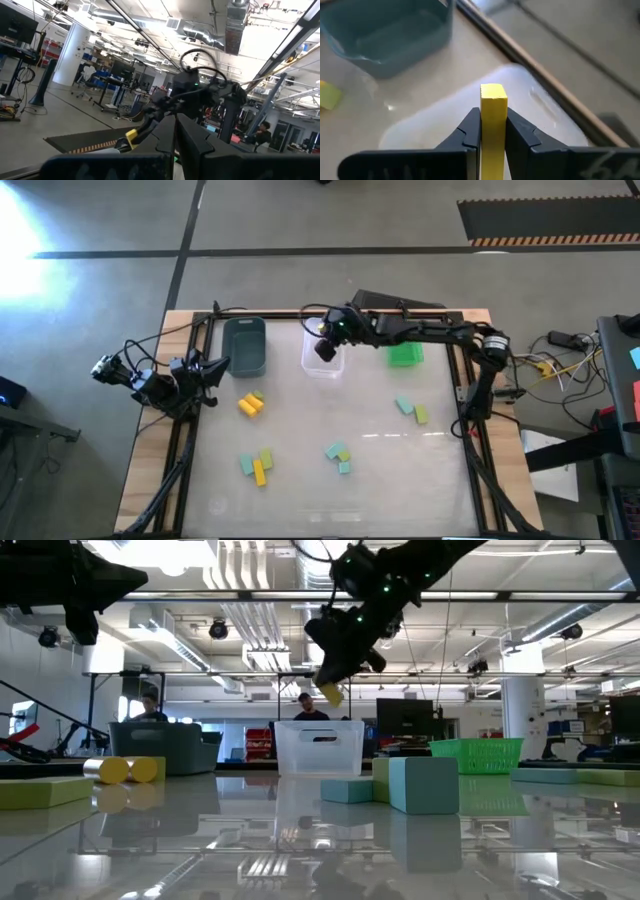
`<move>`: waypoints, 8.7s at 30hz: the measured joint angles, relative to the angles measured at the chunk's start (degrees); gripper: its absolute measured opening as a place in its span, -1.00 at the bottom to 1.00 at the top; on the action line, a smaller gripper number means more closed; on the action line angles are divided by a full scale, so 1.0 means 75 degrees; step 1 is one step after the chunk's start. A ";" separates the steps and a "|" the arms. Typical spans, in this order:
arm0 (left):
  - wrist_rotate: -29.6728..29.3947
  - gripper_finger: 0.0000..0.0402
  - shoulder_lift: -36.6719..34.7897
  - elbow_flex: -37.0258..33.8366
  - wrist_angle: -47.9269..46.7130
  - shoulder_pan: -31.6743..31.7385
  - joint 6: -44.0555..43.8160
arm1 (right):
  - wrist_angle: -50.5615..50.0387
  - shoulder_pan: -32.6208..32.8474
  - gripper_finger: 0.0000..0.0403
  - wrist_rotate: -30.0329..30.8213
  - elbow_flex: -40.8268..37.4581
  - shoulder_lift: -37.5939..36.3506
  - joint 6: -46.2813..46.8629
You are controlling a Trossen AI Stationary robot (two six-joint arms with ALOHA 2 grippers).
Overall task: Sort & place blocks by color
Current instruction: Put the yellow block into the transparent bin, then put the green block into the blue bin, then put the blue block into the green bin
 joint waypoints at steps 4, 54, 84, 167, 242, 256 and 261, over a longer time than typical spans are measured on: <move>-0.0002 -1.00 0.0000 -0.0006 0.0000 -0.0001 0.0000 | -0.1050 0.0028 -0.81 -0.0048 0.0736 0.0505 0.0700; 0.0452 -1.00 0.2793 0.0971 -0.0048 -0.0007 -0.2051 | -0.1569 0.2707 -0.48 0.1223 -0.1223 -0.2387 0.0314; 0.7456 -1.00 0.9902 0.6246 -0.7731 -0.0497 -0.6621 | 0.4406 0.3520 -0.68 0.1222 -0.6086 -0.5878 -0.3029; 0.6096 -0.45 1.1415 0.5903 -0.8142 0.1309 0.1009 | 0.4104 0.3555 -0.71 0.1199 -0.6207 -0.5902 -0.1509; 0.3930 0.07 0.6625 0.5386 -0.4226 0.4318 -0.0988 | -0.4140 0.3238 -0.71 0.0807 -0.6217 -0.5896 0.7856; 0.3878 0.07 0.6712 0.5266 -0.3541 0.4300 -0.0136 | -0.4109 0.3229 -0.71 -0.0693 -0.5663 -0.5867 0.8211; 0.3865 0.07 0.6733 0.5221 -0.3588 0.4306 -0.0134 | -0.4099 0.3232 -0.71 -0.0375 -0.5385 -0.5470 0.8193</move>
